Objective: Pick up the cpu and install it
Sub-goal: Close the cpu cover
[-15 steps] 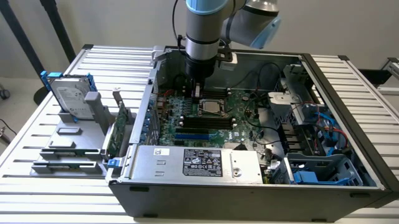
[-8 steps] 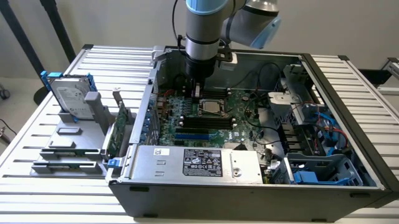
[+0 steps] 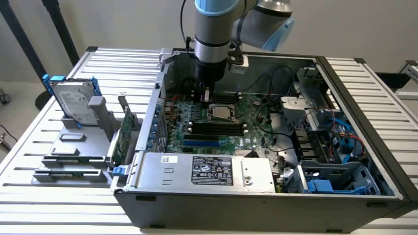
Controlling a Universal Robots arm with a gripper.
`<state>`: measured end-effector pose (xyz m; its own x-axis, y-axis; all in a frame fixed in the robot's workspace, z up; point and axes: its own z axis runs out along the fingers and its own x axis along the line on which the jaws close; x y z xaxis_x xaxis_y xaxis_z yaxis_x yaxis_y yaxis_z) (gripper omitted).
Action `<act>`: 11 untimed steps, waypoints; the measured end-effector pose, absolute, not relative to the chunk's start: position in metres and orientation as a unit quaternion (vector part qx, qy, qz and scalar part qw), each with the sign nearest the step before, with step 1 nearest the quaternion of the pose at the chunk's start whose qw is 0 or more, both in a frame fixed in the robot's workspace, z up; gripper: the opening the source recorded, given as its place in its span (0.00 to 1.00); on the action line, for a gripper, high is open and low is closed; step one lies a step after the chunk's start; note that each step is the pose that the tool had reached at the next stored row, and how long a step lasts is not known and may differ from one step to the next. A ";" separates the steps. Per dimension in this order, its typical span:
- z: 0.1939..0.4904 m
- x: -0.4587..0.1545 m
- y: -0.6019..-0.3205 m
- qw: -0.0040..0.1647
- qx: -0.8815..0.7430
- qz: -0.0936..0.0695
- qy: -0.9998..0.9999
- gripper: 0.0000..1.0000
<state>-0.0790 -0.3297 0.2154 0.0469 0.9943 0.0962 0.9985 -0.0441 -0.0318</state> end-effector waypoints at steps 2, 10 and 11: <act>0.215 -0.079 -0.330 0.045 -0.722 -0.024 -0.690 0.11; 0.216 -0.072 -0.332 0.046 -0.722 -0.025 -0.690 0.11; 0.217 -0.069 -0.332 0.046 -0.722 -0.025 -0.690 0.11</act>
<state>-0.0689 -0.3324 0.2169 0.0468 0.9940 0.0986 0.9985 -0.0439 -0.0320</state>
